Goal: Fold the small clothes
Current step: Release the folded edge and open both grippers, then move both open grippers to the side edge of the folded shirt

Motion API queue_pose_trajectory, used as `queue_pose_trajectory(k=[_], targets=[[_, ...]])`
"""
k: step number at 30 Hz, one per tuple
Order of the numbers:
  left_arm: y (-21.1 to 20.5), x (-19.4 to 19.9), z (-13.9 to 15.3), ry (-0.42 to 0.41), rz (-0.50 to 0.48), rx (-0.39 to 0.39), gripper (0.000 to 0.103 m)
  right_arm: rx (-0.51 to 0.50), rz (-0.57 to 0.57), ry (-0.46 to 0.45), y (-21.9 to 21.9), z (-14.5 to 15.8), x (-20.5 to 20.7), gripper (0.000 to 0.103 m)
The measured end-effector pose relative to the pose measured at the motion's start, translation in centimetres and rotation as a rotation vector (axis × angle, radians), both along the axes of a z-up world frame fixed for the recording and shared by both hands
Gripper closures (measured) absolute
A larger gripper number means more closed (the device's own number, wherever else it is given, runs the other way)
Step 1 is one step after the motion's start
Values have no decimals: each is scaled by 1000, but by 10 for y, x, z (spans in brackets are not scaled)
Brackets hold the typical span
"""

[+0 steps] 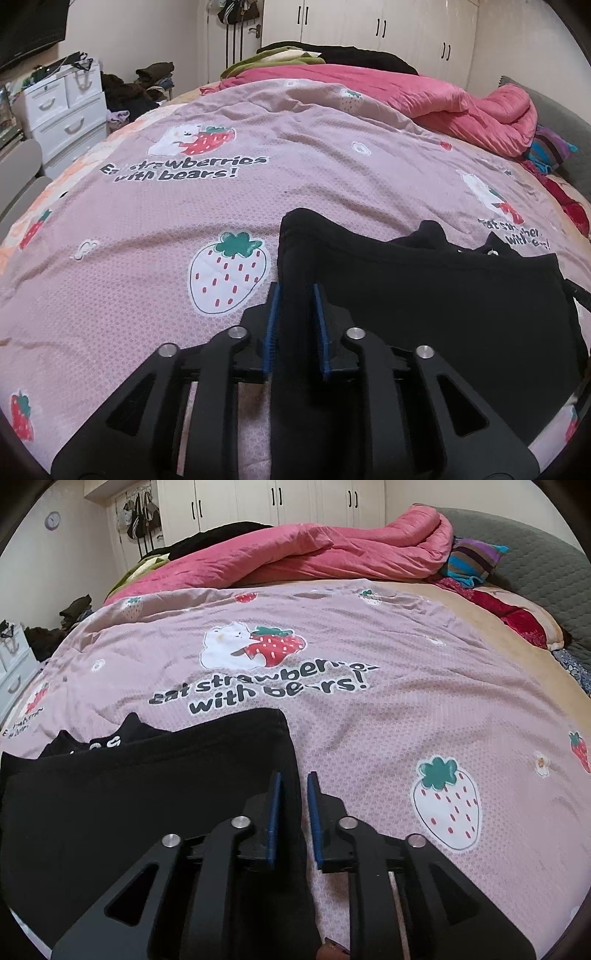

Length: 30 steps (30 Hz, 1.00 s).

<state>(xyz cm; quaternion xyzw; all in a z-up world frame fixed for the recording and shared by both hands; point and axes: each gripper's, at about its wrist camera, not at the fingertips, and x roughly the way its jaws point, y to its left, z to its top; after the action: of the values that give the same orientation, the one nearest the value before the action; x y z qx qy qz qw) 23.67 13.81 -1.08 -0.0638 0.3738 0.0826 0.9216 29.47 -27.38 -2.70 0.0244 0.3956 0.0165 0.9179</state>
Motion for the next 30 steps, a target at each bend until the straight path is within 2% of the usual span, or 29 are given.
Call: queue_pose_trajectory(k=[2,5,9,12,15,22,30], targets=[[-1,-2,1,-1,1,-5,83,4,-7,-7,-1,3,-3,61],[-2,-6,2,-2,2,-6,73,24,-3,-23,-2,9,-12,60],[-4,-15,7,-11,10,-9,62,44,18,-45,1,17,-28,53],[-7,-23,13,-25,18,-3,49,45,64,-60,9,24,-46,51],[-14,-36,15,-36,17,0,42,41,107,-64,18,28,-60,48],[-35,-58,9,-12,-26,18,31,21,197,-53,47,28,-84,42],[-42,-67,-10,45,-19,-12,29,12,255,20,66,9,-98,40]])
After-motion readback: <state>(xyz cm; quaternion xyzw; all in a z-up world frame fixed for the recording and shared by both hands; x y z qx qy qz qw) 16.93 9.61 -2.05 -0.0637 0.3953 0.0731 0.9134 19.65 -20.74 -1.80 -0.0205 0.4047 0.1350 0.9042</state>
